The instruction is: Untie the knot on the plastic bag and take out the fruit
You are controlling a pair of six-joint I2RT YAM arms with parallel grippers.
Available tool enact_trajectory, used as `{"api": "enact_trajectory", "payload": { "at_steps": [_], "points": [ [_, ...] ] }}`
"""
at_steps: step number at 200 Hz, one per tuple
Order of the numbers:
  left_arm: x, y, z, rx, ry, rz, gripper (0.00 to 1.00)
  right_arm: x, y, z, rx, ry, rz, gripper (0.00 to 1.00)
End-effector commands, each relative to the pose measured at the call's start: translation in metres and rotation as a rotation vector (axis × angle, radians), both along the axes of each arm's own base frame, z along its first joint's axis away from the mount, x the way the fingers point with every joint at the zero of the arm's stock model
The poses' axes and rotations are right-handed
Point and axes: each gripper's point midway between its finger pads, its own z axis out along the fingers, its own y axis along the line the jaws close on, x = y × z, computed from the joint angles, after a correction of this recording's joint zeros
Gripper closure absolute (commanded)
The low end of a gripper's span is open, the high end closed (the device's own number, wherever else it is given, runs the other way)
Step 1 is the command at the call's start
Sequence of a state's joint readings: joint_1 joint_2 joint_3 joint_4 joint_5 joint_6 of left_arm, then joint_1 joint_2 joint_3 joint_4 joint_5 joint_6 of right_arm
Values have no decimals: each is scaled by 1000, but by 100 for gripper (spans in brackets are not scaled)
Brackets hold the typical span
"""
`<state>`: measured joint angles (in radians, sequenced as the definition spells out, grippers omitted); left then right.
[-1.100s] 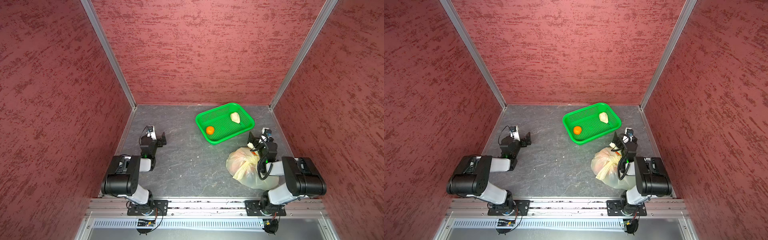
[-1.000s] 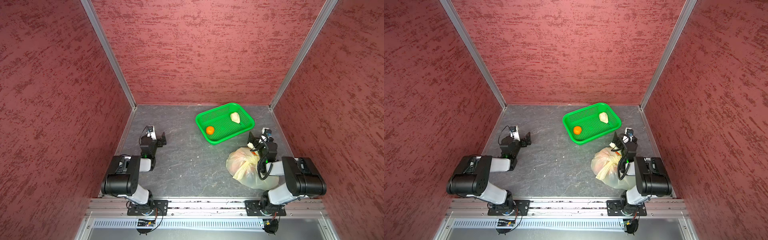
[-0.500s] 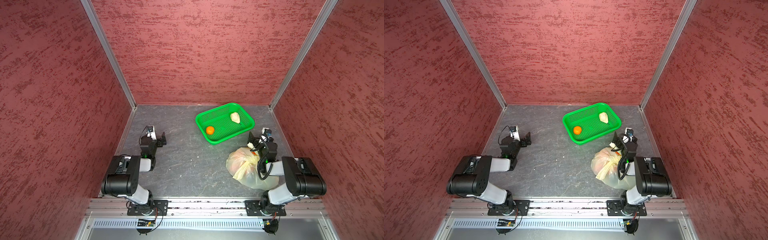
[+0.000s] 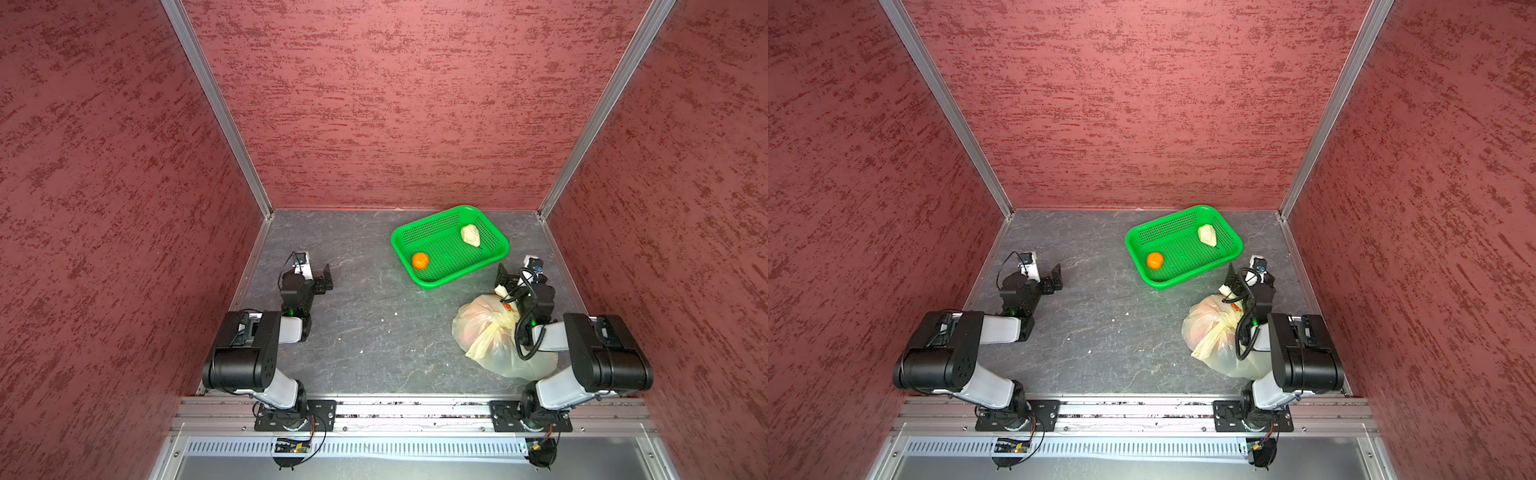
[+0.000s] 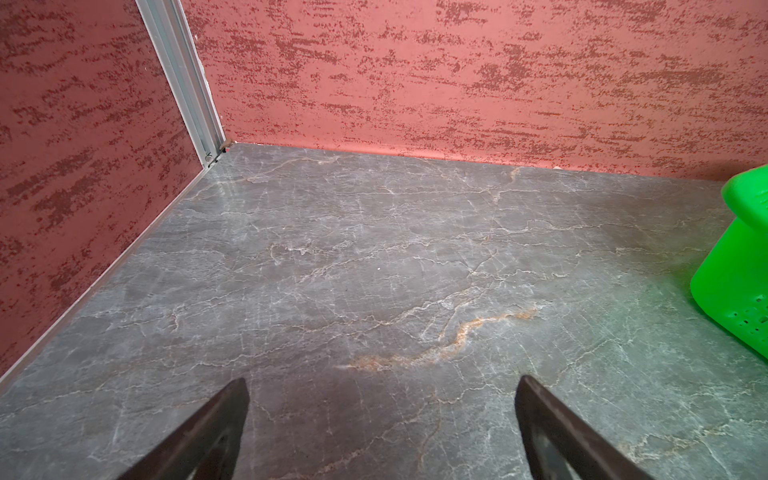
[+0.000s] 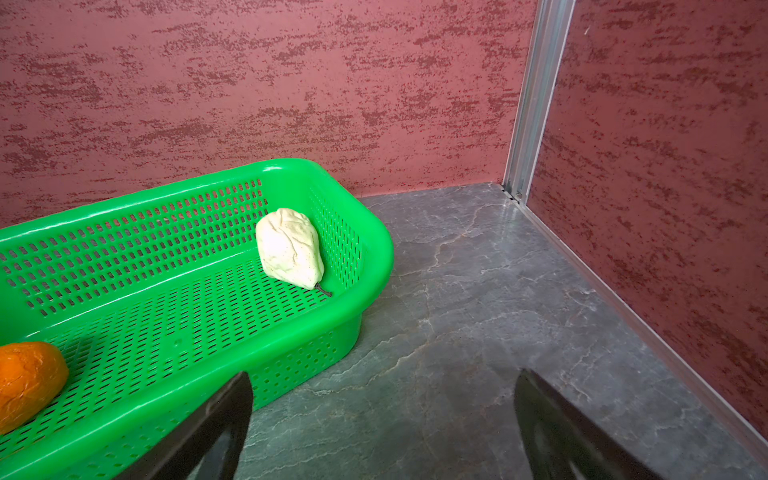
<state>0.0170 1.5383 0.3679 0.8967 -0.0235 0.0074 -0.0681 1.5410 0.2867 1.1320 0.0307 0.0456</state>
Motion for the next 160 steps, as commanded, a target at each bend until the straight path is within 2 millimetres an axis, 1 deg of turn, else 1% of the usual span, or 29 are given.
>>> {"api": "enact_trajectory", "payload": {
  "at_steps": [1, 37, 43, 58, 61, 65, 74, 80, 84, 86, 91, 96, 114, 121, 127, 147, 160],
  "points": [
    [3, 1, 5, -13, -13, -3, 0, -1, -1, 1, -4, -8, -9, 1],
    [2, 0, 5, -12, -16, -5, 0, -1, -2, 2, -2, -11, -10, 1],
    [2, 1, 9, -9, -25, -1, 0, -1, 0, 4, -4, -11, -2, 1],
    [4, 2, 18, -11, 1, 12, 0, -1, 4, 14, -19, -11, 12, 1],
    [5, 2, 21, -11, 12, 14, 0, -1, 4, 12, -21, 5, 8, 1],
    [6, 2, 23, -13, 30, 13, 0, -2, 4, 22, -23, -8, 1, 1],
    [7, 1, 29, -18, 58, 4, 0, -1, 3, 29, -17, 13, -12, 1],
    [7, -3, 32, -22, 76, -12, 0, -1, 2, 32, -2, 33, -25, 1],
    [8, -4, 38, -25, 73, -20, 0, -1, 1, 38, 12, 36, -36, 1],
    [6, -5, 35, -30, 95, -26, 0, -1, 1, 37, 19, 49, -42, 1],
    [5, -7, 37, -39, 108, -35, 0, -1, 1, 39, 39, 72, -55, 1],
    [4, -10, 41, -50, 114, -45, 0, -1, 2, 44, 57, 91, -60, 1],
    [2, -18, 53, -81, 131, -69, 0, 1, 5, 52, 118, 192, -97, 1],
    [1, -22, 58, -89, 137, -78, 0, 2, 8, 55, 147, 224, -99, 1],
    [0, -26, 63, -93, 137, -86, 0, 2, 12, 54, 171, 264, -102, 1],
    [-1, -42, 78, -98, 138, -123, 0, 7, 27, 59, 244, 354, -85, 1],
    [-1, -52, 85, -116, 140, -140, 0, 11, 36, 53, 304, 440, -74, 1]
  ]
}}
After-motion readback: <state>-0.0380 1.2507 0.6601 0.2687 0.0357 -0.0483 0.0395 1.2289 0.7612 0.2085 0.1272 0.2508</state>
